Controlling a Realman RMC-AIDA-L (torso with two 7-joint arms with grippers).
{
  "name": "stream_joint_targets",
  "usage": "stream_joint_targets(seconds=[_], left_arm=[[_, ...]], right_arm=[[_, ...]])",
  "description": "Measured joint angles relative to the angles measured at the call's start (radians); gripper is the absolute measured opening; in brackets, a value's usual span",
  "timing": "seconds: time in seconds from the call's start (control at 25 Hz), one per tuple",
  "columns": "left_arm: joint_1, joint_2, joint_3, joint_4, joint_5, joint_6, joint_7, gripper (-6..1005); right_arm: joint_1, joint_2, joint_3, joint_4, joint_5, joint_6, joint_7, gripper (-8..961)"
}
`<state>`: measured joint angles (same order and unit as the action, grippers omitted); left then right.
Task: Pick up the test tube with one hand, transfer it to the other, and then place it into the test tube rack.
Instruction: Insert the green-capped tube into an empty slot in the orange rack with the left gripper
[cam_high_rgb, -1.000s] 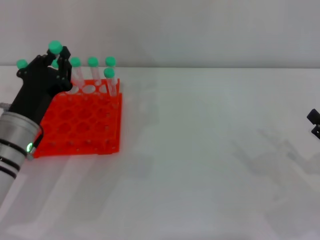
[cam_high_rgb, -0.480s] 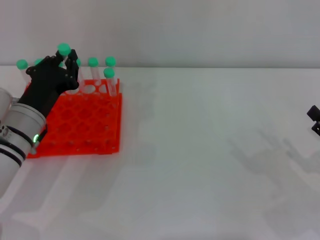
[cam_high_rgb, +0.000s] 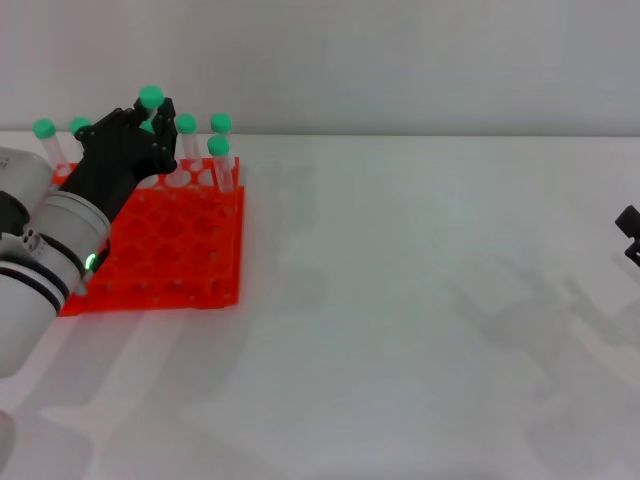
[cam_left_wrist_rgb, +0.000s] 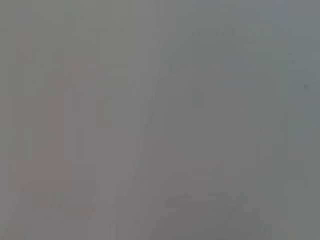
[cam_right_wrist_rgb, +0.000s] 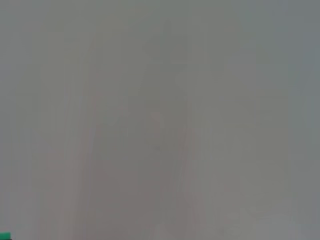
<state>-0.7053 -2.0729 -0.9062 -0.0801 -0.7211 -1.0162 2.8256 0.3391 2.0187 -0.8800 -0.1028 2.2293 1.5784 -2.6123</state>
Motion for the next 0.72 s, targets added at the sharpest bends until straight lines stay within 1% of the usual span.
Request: stream_joint_targets(seconds=[0.28,0.52,0.72], left_arm=[[-0.002,-0.001,0.0,0.0,0.036,0.008,0.0,215],[-0.024,-0.003,0.0,0.004,0.037,0.057,0.0,214],[-0.03,-0.003,0.0,0.006,0.041,0.061,0.0,213]], right_arm=[[-0.002,0.0,0.0,0.002,-0.001,0.012,0.0,785],[-0.001,0.0,0.0,0.005,-0.004,0.027,0.0,785],[-0.001,0.0,0.0,0.006,-0.004,0.03,0.0,786]])
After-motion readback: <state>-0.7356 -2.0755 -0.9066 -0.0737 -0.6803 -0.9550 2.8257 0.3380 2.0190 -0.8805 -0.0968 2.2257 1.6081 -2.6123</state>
